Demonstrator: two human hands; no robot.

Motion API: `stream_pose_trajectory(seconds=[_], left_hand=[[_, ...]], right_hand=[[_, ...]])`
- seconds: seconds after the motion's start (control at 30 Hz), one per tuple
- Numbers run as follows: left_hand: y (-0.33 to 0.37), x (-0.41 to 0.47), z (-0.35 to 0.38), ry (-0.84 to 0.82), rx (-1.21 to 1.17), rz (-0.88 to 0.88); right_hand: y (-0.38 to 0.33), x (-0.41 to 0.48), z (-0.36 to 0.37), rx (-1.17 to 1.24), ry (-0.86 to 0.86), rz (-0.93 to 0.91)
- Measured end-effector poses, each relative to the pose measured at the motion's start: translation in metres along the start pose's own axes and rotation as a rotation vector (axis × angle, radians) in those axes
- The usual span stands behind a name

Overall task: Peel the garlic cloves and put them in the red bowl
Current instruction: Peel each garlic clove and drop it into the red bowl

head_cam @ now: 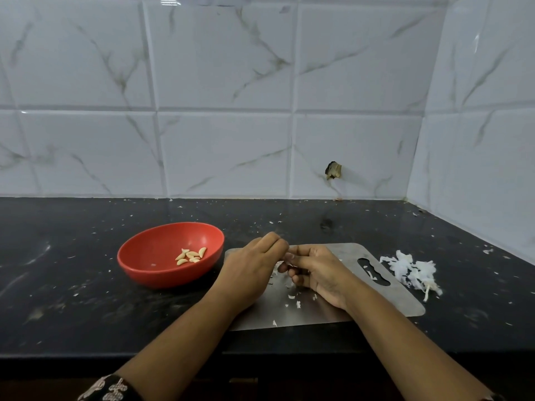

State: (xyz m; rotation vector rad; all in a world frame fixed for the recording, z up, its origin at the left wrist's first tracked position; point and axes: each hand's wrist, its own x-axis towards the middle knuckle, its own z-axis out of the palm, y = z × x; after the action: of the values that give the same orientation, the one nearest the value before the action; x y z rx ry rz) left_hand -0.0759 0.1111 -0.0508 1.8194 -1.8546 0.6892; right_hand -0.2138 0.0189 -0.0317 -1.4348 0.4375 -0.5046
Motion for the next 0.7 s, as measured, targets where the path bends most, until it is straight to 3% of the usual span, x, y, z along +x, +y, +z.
stream_pose_trajectory(seconds=[0.3,0.7], left_hand=[[-0.005,-0.002,0.001,0.014,-0.138,-0.265],[-0.005,-0.001,-0.001,0.107,-0.317,-0.243]], right_hand=[[0.002,0.001,-0.002,0.024,0.07,-0.028],[0.006,0.005,-0.004,-0.05,0.03,-0.046]])
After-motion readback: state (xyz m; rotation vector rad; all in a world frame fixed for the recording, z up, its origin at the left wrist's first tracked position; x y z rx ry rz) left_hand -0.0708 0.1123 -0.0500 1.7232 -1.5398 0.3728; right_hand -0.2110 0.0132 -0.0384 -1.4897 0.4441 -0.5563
